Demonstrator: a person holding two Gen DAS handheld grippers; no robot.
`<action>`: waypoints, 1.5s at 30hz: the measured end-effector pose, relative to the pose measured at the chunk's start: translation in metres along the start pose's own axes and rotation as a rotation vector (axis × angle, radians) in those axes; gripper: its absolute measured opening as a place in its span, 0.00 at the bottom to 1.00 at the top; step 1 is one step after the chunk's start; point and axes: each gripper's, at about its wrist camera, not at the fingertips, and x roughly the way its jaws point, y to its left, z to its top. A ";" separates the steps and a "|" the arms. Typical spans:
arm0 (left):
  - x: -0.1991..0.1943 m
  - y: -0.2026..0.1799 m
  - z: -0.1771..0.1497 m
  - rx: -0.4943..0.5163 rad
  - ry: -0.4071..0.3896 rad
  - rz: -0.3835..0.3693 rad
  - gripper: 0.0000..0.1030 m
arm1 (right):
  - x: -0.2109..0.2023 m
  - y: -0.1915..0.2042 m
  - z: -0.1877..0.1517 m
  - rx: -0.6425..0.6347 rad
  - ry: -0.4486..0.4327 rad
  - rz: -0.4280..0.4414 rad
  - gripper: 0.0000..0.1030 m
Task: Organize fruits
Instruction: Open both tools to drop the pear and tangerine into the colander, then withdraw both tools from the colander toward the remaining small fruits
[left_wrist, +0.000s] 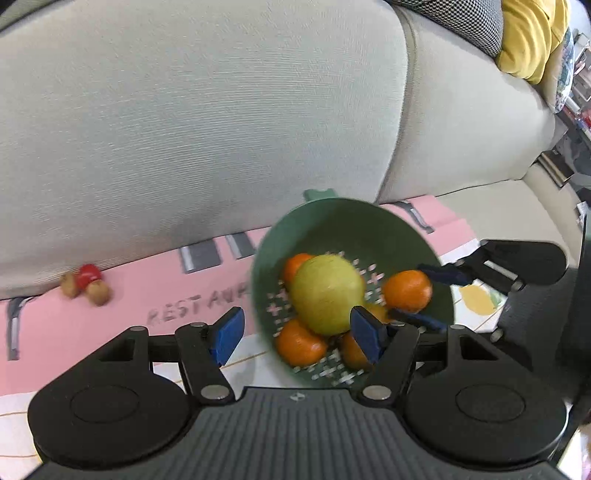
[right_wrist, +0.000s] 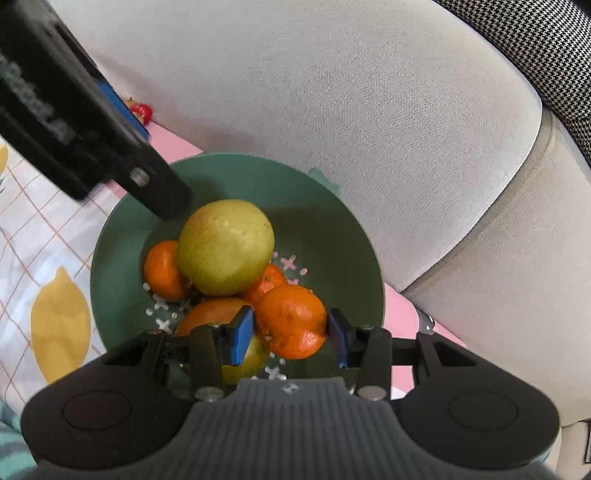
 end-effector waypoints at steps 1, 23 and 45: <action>-0.004 0.003 -0.003 0.004 -0.002 0.013 0.75 | -0.001 -0.001 0.003 0.014 0.010 0.007 0.40; -0.058 0.074 -0.044 -0.133 -0.055 0.149 0.75 | 0.002 0.007 -0.005 -0.002 0.240 0.027 0.42; -0.096 0.106 -0.063 -0.206 -0.139 0.139 0.75 | -0.061 0.072 0.048 -0.004 -0.047 -0.044 0.68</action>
